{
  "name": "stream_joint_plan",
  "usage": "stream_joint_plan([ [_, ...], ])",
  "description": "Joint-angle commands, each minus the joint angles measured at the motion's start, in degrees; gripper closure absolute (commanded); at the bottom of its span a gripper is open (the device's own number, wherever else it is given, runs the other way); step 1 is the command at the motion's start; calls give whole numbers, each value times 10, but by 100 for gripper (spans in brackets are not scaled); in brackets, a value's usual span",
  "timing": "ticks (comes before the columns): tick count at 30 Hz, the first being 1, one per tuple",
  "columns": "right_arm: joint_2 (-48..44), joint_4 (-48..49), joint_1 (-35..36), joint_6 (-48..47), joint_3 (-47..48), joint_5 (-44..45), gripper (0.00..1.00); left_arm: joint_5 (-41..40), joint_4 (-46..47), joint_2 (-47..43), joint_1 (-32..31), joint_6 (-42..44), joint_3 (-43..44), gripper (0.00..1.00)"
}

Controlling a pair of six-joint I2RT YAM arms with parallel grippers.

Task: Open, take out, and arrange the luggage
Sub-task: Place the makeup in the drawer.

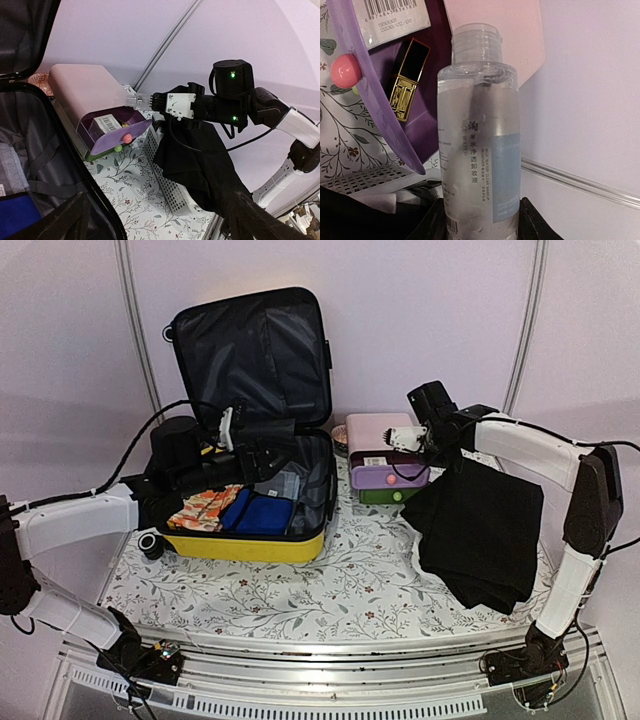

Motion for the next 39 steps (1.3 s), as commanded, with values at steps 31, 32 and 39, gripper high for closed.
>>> stream_joint_plan([
  [31, 64, 29, -25, -164, 17, -33, 70, 9, 18, -18, 18, -7, -22, 2],
  [32, 68, 29, -25, -165, 20, -35, 70, 8, 17, -19, 19, -8, -23, 2],
  [39, 83, 29, -26, -166, 40, -42, 59, 5, 13, -27, 21, -5, -26, 2],
])
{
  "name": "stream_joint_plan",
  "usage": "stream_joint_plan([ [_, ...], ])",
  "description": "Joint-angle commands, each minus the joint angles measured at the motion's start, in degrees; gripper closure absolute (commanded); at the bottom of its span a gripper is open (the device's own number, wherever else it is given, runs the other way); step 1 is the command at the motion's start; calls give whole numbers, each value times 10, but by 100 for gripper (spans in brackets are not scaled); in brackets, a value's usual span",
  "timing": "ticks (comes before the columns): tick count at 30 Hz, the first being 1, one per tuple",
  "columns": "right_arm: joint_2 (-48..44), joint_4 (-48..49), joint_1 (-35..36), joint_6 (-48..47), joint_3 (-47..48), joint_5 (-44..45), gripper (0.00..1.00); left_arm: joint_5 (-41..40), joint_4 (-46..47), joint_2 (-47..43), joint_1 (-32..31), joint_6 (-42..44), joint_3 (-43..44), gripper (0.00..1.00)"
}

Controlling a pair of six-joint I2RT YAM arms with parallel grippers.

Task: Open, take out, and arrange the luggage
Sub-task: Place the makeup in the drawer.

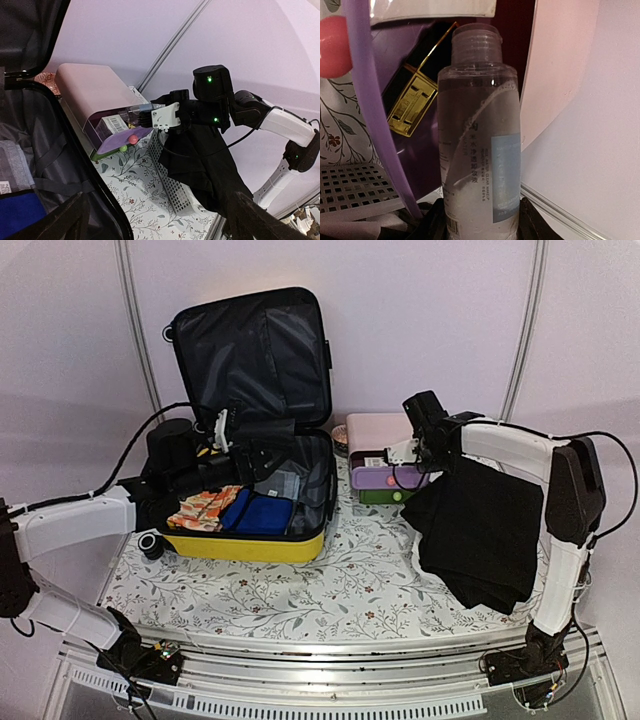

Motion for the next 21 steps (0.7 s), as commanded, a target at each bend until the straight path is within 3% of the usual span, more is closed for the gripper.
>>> stream_joint_plan([
  [1, 13, -1, -2, -4, 25, -14, 57, 3, 7, -18, 8, -1, -10, 2],
  [5, 13, -1, -1, -9, 33, -14, 54, 4, 9, -16, 9, -1, -11, 2],
  [7, 12, -1, -2, -11, 34, -15, 48, 5, 9, -16, 9, -2, -10, 2],
  [21, -3, -14, -2, -3, 48, -28, 40, 8, 10, -16, 10, -3, -11, 2],
])
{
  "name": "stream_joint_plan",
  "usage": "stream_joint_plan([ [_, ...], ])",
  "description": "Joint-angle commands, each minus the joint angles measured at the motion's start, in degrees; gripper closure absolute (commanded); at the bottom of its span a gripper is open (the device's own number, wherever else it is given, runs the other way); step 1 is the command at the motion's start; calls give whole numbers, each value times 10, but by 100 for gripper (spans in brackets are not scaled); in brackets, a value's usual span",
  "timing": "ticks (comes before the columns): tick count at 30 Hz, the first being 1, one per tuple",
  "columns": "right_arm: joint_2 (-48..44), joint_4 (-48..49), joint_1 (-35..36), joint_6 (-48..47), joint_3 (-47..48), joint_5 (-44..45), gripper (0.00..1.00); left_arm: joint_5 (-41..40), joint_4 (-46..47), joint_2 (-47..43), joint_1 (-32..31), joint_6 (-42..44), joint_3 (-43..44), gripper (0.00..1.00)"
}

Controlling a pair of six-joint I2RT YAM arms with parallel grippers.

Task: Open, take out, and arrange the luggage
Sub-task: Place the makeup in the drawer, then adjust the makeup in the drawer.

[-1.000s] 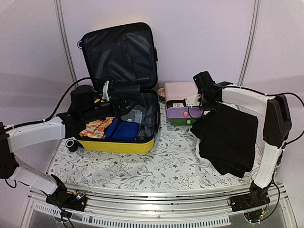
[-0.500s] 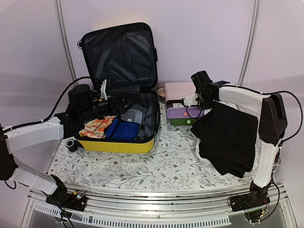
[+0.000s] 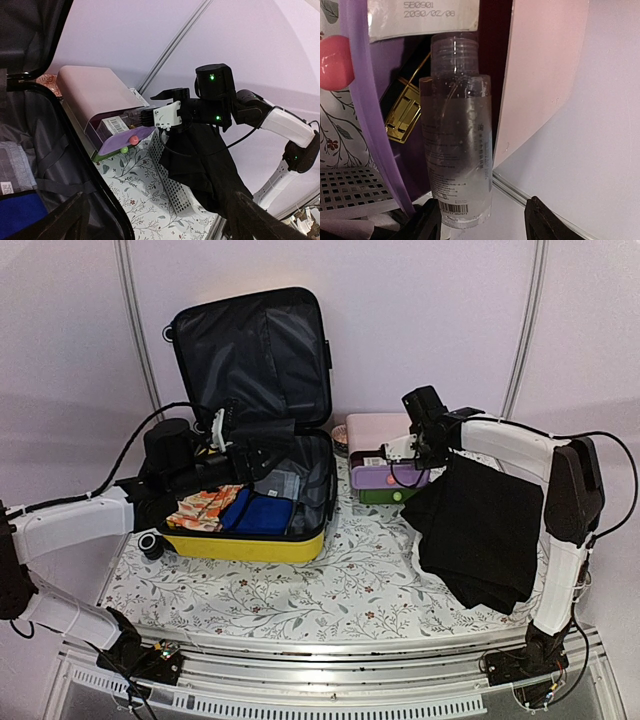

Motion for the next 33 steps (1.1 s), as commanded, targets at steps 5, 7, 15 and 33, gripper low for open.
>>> stream_joint_plan([
  [5, -33, -41, -2, 38, 37, -28, 38, 8, 11, -5, 5, -4, -6, 2],
  [7, -43, -51, -2, 54, 36, -37, 38, 10, 12, -2, 5, -5, -4, 2],
  [15, -66, -83, -5, 234, 114, -136, 33, 16, 15, 5, 6, -9, 1, 2],
  [33, -23, -175, -31, 749, 123, 25, 97, 29, 25, 23, 5, -19, 5, 2],
])
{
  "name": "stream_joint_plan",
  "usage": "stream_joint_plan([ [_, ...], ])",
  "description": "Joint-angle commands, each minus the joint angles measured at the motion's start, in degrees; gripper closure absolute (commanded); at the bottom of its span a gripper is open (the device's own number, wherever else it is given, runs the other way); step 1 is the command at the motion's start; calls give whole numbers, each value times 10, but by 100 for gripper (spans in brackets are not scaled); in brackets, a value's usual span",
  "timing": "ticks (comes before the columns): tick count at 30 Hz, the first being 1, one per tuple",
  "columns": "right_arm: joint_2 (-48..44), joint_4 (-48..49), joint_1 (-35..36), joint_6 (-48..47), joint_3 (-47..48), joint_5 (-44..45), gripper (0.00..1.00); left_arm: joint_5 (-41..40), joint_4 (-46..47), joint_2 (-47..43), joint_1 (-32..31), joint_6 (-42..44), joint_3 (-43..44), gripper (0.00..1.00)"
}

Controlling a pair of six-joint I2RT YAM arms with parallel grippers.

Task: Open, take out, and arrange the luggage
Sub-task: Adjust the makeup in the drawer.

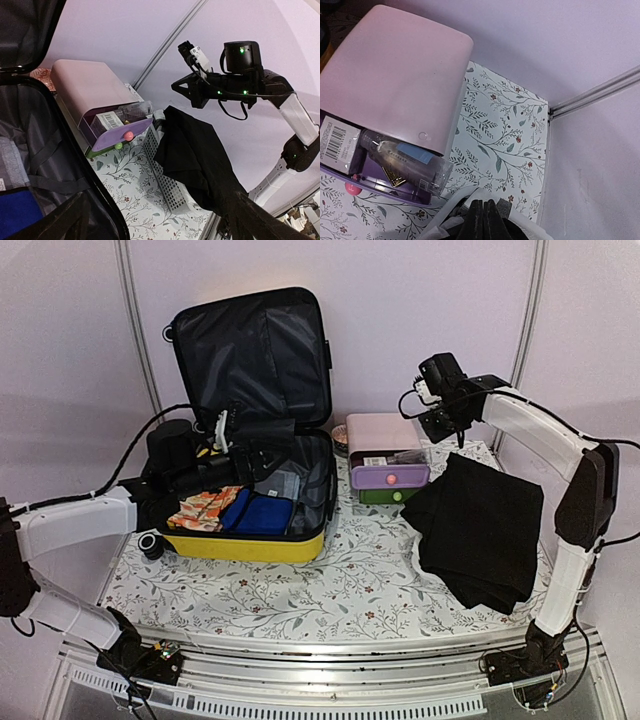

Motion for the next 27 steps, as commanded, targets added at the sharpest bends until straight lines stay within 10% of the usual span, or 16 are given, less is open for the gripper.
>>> stream_joint_plan([
  [1, 24, -29, -20, 98, 0, 20, 97, 10, 15, 17, 4, -6, 9, 2],
  [27, 72, 60, -60, 123, -37, -311, 97, 65, 13, 171, 1, -32, 95, 2],
])
